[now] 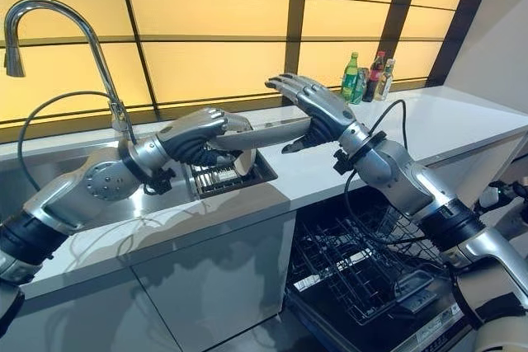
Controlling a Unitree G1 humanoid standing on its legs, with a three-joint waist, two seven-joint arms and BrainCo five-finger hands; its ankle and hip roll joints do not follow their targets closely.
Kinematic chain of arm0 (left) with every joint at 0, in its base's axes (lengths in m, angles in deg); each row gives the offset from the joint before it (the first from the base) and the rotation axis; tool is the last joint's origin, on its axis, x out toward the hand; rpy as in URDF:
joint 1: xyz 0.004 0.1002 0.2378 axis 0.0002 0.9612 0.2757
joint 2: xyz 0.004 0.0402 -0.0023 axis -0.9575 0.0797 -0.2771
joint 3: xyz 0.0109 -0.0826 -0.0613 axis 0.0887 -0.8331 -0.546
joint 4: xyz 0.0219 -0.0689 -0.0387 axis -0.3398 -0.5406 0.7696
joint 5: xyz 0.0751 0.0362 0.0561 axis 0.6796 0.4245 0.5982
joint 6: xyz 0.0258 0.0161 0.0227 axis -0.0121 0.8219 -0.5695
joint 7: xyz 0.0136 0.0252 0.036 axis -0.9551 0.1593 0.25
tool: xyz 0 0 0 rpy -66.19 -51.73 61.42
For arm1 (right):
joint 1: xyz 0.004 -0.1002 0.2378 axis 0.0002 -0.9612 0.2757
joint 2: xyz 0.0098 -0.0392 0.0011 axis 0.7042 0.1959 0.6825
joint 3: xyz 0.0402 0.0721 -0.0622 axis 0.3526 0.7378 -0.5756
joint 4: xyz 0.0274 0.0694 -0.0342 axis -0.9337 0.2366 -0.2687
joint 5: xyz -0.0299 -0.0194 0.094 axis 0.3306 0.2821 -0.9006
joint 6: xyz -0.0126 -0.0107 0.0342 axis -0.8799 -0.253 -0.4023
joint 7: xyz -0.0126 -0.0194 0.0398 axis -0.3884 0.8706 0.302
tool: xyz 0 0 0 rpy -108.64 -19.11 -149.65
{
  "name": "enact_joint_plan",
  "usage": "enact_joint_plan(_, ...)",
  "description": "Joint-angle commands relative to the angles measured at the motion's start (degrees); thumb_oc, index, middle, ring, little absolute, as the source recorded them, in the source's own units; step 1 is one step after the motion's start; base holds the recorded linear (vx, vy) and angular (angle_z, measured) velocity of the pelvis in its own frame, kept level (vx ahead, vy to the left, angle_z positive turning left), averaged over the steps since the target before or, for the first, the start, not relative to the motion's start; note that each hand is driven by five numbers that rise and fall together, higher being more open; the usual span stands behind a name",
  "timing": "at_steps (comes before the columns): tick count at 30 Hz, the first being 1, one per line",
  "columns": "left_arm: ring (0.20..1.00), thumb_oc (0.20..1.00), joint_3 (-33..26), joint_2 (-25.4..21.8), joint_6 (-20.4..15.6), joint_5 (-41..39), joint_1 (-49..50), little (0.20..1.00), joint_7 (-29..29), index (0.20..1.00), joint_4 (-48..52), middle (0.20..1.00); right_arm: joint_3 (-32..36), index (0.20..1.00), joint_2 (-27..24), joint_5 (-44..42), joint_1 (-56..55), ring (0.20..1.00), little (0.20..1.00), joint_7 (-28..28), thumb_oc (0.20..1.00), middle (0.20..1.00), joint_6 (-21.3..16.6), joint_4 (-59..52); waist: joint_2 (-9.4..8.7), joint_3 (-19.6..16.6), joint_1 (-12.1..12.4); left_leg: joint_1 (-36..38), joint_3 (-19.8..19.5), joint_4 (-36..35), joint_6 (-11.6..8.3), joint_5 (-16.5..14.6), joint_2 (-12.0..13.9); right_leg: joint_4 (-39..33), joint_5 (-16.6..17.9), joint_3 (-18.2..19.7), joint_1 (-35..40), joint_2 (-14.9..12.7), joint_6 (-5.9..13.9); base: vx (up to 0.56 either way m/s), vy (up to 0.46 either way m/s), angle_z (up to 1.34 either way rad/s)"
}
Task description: Pick up plates and place into dishwasher.
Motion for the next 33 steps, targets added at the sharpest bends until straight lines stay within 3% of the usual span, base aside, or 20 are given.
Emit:
enact_joint_plan(1,0.2,0.2,1.1,1.8,-2.0,-5.4,-11.4,0.2,1.5,0.2,1.0,0.2,-4.8,0.2,-1.9,-5.9,11.6,0.2,0.2,-1.2,0.2,0.2,-0.2,2.3,1.27,2.9,2.3,1.7,1.5,0.6,0.96,-9.0,-2.1,0.6,-9.2,0.1,3.8,-3.3,6.26,0.02,0.008,0.04)
enact_joint_plan(8,0.2,0.2,-1.7,2.9,-0.2,-4.5,-8.2,0.2,0.9,0.2,0.6,0.2,1.2,0.2,1.6,-13.6,6.2,0.2,0.2,-1.0,0.2,0.2,-4.0,1.4,1.51,3.2,2.1,1.9,1.4,0.6,1.15,-9.2,-2.1,0.6,-9.4,0.6,3.9,-3.2,6.16,0.0,0.001,0.0)
enact_joint_plan(9,0.231,0.231,-2.2,3.3,0.2,-4.3,-7.5,0.231,0.4,0.231,0.5,0.231,2.4,0.2,2.4,-14.2,5.0,0.2,0.2,-1.0,0.2,0.2,-4.4,1.3,1.56,3.2,2.0,2.0,1.4,0.6,1.17,-9.3,-2.1,0.6,-9.4,0.7,3.9,-3.2,6.16,0.0,0.0,0.0)
enact_joint_plan(10,0.363,0.363,-2.7,3.5,0.5,-3.9,-6.9,0.363,0.0,0.363,0.3,0.363,3.4,0.2,3.1,-14.8,4.0,0.2,0.2,-1.0,0.2,0.2,-4.8,1.0,1.65,3.2,1.9,2.1,1.5,0.6,1.21,-9.3,-2.1,0.6,-9.4,0.9,4.0,-3.2,6.15,0.0,0.0,0.0)
enact_joint_plan(11,0.947,0.947,-3.2,3.7,0.9,-3.4,-6.0,0.947,-0.3,0.947,0.1,0.947,5.0,0.2,4.1,-16.0,2.5,0.2,0.2,-1.4,0.2,0.2,-5.0,0.5,1.81,3.3,1.6,2.2,1.6,0.6,1.23,-9.4,-2.0,0.6,-9.4,1.0,3.9,-3.2,6.18,0.0,0.0,0.0)
enact_joint_plan(12,1.0,1.0,-3.6,3.8,1.1,-3.3,-5.5,1.0,-1.0,1.0,-0.2,1.0,6.1,0.2,4.5,-16.4,1.3,0.2,0.2,-1.7,0.2,0.2,-5.3,-0.1,1.81,3.4,1.5,2.2,1.6,0.6,1.29,-9.5,-2.0,0.6,-9.4,1.3,3.8,-3.1,6.2,0.0,0.0,0.0)
enact_joint_plan(17,1.0,1.0,-5.8,3.7,4.3,1.2,-2.6,1.0,0.7,1.0,-2.7,1.0,11.2,0.2,5.8,-18.3,-4.0,0.2,0.2,-3.3,0.2,0.2,-5.3,-1.8,2.1,3.7,0.3,2.7,2.6,0.6,1.4,-9.8,-1.9,0.6,-9.3,2.3,3.9,-2.9,6.33,0.0,0.001,-0.01)
enact_joint_plan(24,1.0,1.0,-11.5,0.3,6.0,8.3,2.6,1.0,8.7,1.0,-7.7,1.0,19.9,0.2,2.2,-17.0,-14.9,0.2,0.2,-6.3,0.2,0.2,-4.3,-5.3,2.04,4.2,-2.0,3.1,4.4,0.6,1.58,-9.9,-1.7,0.6,-8.9,3.9,3.4,-2.5,6.56,0.01,-0.008,-0.09)
enact_joint_plan(30,1.0,1.0,-21.5,-0.6,6.6,12.2,11.5,1.0,18.2,1.0,-12.1,1.0,30.4,0.2,0.7,-17.8,-28.9,0.2,0.2,-13.4,0.2,0.2,-5.5,-6.7,1.83,5.0,-4.4,3.2,6.0,0.6,1.63,-10.2,-1.6,0.6,-8.8,5.7,2.8,-2.0,6.7,0.0,-0.003,-0.14)
enact_joint_plan(33,1.0,1.0,-25.5,-0.9,7.3,14.0,15.4,1.0,22.5,1.0,-14.2,1.0,34.3,0.2,0.5,-20.5,-34.9,0.2,0.2,-18.6,0.2,0.2,-3.9,-6.6,1.7,5.4,-5.5,3.4,6.8,0.6,1.51,-10.2,-1.4,0.6,-8.7,6.3,2.7,-1.9,6.76,0.0,-0.014,-0.17)
